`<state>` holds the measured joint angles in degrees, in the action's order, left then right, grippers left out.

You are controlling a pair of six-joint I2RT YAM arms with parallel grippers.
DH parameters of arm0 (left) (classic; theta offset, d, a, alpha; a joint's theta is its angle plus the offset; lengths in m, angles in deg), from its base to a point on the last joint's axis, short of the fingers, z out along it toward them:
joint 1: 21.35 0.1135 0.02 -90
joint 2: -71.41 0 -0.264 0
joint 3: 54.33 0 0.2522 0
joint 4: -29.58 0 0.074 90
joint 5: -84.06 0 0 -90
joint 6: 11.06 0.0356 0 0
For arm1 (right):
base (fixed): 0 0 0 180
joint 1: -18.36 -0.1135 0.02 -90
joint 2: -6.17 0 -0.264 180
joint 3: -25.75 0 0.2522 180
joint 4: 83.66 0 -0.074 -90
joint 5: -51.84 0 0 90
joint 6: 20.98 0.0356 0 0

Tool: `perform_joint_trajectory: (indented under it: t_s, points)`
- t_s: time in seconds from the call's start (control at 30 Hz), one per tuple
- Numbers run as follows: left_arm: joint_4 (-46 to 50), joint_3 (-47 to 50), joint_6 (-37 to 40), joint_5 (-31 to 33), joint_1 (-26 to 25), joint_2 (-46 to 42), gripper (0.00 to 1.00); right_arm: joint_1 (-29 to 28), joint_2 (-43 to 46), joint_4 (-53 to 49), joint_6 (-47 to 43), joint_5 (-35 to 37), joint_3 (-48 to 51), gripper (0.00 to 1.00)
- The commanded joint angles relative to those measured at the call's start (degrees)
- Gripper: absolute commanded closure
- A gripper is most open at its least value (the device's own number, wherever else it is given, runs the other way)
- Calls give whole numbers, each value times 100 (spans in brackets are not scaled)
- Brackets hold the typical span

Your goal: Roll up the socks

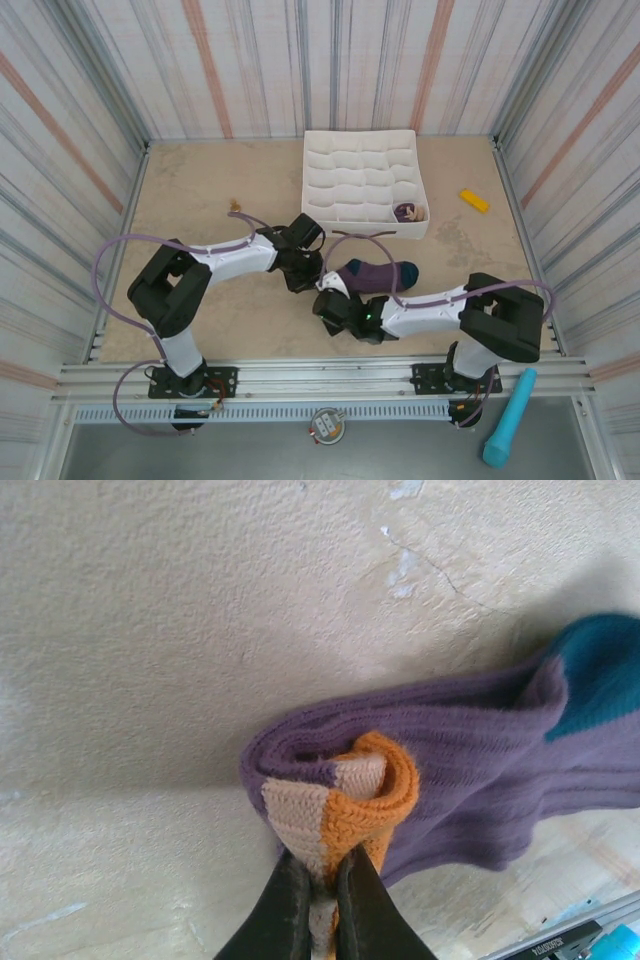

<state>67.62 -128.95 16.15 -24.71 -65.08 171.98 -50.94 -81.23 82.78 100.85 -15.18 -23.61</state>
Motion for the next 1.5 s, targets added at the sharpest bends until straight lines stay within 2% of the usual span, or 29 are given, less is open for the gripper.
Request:
perform_joint_trajectory:
  t_s: [0.0,0.1,0.17,0.23,0.37,0.63,0.8,1.03,1.23,1.47]
  points:
    - [-76,111,13,-149,26,-192,83,313,379,359,489,-668,500,100]
    - [-193,171,11,-113,38,-387,59,668,612,671,753,-1199,885,100]
    - [-296,229,12,-79,39,-511,52,839,746,857,877,-1456,1117,100]
    - [-523,354,-20,-22,35,-663,39,986,824,1014,1006,-1704,1297,100]
    - [-843,509,91,89,40,-894,31,1353,872,1319,1349,-2337,1593,100]
    - [-1526,938,505,20,24,-933,30,2220,1273,1947,2179,-3489,2250,100]
    - [-1971,1066,566,-31,-111,-739,36,2973,1445,1836,2465,-4282,2305,100]
    - [-2559,905,831,80,-328,-313,44,3808,1198,1873,2683,-5314,2199,100]
    - [-2747,631,1072,131,-348,164,45,4078,758,1950,2668,-5868,2032,100]
    - [-2966,499,1217,253,-391,406,43,4125,485,2219,2782,-6065,1977,100]
